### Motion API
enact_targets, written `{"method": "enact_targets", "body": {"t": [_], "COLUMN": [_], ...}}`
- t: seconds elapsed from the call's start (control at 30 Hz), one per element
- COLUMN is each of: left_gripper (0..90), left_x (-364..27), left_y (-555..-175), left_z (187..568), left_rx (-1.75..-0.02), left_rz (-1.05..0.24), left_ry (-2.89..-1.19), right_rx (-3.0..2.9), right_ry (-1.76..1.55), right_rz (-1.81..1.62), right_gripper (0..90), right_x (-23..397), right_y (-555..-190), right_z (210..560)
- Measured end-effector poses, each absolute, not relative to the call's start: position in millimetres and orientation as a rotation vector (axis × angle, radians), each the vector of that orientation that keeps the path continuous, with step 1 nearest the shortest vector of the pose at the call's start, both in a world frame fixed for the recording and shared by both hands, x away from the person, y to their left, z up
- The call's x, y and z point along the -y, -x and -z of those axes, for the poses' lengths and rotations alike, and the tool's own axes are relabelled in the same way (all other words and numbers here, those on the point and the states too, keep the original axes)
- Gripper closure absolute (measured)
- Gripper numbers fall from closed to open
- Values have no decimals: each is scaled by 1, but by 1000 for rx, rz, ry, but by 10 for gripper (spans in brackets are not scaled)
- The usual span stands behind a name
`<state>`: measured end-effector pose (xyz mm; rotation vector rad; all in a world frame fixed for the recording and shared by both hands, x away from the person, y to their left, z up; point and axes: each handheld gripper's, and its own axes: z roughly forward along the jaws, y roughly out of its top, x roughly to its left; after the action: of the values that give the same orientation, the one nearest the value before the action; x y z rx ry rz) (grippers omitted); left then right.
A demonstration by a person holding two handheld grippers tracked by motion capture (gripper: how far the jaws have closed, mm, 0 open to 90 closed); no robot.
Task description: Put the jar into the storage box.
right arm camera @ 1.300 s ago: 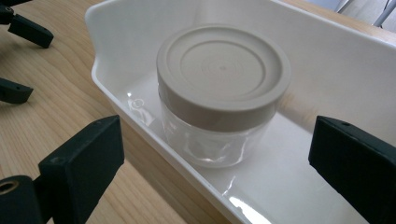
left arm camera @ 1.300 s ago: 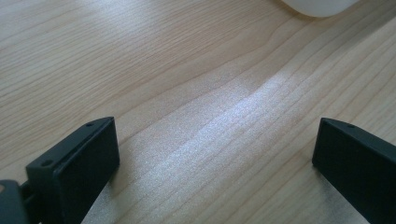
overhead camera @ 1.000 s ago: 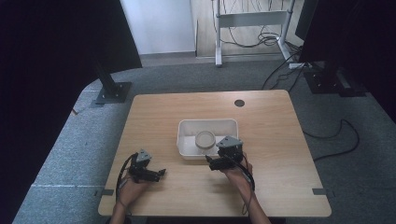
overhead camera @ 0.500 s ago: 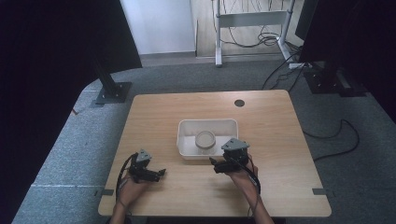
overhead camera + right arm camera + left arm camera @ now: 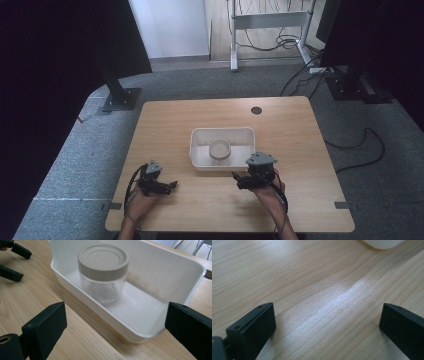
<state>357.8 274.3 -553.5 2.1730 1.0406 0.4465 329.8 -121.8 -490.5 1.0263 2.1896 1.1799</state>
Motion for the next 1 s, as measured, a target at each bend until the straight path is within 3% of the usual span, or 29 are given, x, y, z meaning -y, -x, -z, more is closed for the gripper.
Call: {"method": "enact_targets", "body": {"t": [1.0], "left_gripper": [6], "left_x": [-274], "left_y": [-358], "left_z": [554], "left_rx": [-1044], "left_rz": [-448], "left_ry": [-2171], "right_rx": [-2143], "right_ry": [-1116], "right_rz": [-1111], "right_gripper": [38], "right_x": [180], "right_y": [-295], "right_z": [511]}}
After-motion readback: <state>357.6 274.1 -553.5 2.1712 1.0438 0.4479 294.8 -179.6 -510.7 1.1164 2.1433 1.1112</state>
